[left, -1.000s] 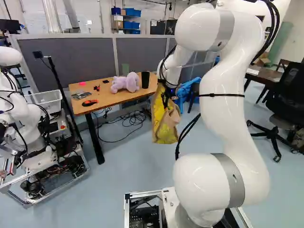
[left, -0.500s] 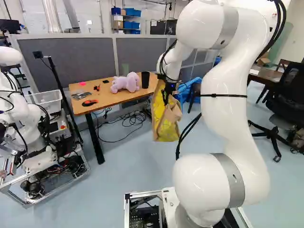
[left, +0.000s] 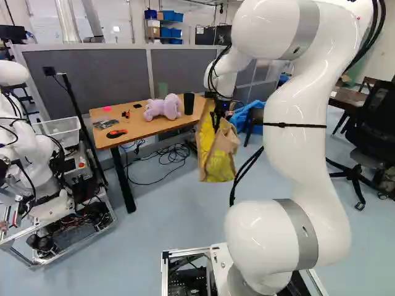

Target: Pick up the bag on the ground and place it on the table

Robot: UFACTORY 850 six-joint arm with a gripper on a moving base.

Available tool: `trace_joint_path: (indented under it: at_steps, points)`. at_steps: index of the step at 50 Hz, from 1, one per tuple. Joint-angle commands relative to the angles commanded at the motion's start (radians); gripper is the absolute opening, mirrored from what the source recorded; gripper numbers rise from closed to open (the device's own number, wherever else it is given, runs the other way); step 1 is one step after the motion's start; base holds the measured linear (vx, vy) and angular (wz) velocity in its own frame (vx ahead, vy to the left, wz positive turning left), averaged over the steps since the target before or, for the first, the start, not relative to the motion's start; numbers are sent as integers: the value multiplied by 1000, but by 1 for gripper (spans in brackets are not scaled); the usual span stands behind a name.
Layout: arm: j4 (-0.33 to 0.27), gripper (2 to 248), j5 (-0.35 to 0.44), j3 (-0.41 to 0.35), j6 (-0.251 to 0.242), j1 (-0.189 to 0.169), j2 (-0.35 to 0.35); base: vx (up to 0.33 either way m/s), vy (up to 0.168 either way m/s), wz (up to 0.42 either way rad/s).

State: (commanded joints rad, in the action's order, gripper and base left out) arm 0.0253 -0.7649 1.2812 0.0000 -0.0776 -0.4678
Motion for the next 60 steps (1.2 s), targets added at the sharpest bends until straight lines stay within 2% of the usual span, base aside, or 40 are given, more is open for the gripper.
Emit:
trace_joint_path:
  at_steps: [27, 60]
  points:
    - [0, 23, -6, -9, 0, 1, 77, 0, 0, 0]
    - [0, 23, -63, 4, 0, 2, 153, 0, 0, 0]
